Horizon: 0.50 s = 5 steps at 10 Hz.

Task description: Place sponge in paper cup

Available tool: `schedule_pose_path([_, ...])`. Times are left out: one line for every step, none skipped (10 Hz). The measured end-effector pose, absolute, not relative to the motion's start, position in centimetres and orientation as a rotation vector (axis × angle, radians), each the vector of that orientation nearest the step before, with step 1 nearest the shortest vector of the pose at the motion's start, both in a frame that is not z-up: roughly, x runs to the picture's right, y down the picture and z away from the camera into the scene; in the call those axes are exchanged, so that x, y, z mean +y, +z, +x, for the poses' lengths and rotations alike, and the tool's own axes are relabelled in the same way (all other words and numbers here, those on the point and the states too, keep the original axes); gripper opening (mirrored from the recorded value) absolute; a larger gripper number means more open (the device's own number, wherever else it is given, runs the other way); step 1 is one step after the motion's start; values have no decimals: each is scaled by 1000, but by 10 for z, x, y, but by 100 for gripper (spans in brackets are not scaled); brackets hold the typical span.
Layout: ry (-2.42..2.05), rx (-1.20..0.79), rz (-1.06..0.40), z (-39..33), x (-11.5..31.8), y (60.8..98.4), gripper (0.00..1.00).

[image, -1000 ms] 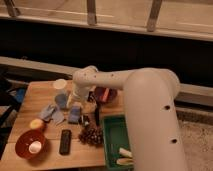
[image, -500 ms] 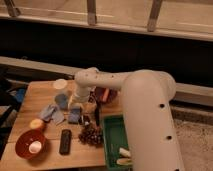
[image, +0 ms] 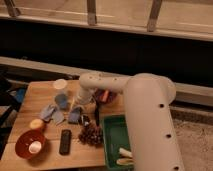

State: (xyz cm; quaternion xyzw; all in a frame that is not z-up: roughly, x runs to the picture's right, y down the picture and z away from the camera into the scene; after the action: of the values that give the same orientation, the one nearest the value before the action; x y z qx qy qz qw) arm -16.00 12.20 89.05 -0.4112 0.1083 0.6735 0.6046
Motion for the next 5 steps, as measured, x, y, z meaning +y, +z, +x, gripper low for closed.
schedule_pose_path([1557,230,-964,-165,123,888,26])
schedule_pose_path([1564,212,-963,-164,120,885,16])
schedule_pose_path([1569,198,-963,-162,117,882,8])
schedule_pose_path([1574,166,-957,-162,108,873,0])
schedule_pose_path([1577,148,-947,-161,100,867,0])
